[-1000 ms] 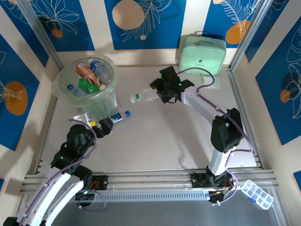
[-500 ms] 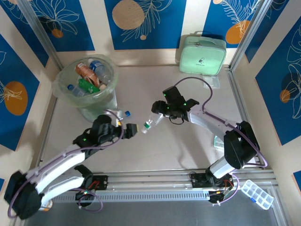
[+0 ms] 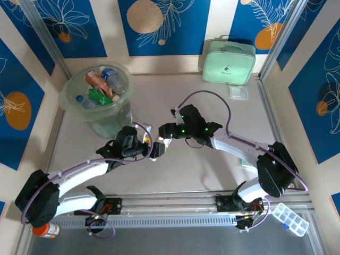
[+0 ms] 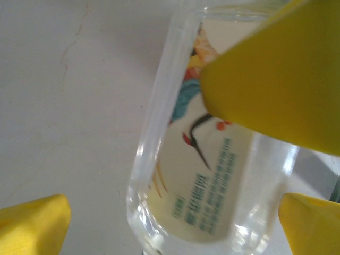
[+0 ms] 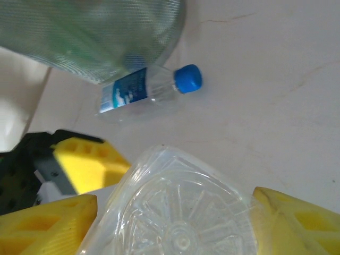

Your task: Put the plastic bottles in the bin

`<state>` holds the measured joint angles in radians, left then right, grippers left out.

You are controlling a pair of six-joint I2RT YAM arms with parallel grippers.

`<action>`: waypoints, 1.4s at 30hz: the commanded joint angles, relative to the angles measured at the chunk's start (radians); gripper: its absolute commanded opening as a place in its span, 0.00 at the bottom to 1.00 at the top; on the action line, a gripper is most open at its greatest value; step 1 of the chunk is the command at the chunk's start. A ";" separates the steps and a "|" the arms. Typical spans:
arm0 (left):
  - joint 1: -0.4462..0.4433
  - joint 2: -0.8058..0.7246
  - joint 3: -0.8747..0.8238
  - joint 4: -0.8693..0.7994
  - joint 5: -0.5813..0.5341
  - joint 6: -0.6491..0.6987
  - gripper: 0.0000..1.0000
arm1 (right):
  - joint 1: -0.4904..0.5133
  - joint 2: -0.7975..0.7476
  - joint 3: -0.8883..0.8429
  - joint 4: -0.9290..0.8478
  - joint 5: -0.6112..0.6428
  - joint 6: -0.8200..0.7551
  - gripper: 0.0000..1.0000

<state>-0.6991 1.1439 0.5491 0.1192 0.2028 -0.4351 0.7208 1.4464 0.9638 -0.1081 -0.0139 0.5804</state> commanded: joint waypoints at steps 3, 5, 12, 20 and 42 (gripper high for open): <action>-0.007 -0.033 0.007 0.063 0.040 0.040 0.98 | 0.005 -0.084 -0.023 0.090 -0.130 -0.062 0.41; -0.007 -0.052 -0.001 0.082 0.067 0.039 0.97 | 0.011 -0.110 -0.031 0.100 -0.161 -0.079 0.41; -0.006 -0.080 -0.031 0.155 0.156 0.033 0.82 | 0.031 -0.126 -0.030 0.091 -0.141 -0.108 0.42; -0.007 -0.070 -0.029 0.162 0.175 0.042 0.62 | 0.051 -0.089 -0.001 0.056 -0.102 -0.129 0.42; -0.005 -0.220 -0.091 0.111 -0.053 0.052 0.45 | 0.022 -0.320 -0.211 0.208 0.197 -0.003 0.99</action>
<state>-0.7074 0.9714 0.4698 0.2180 0.2245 -0.3935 0.7673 1.1809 0.8001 0.0616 0.0799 0.5438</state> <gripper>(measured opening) 0.556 0.992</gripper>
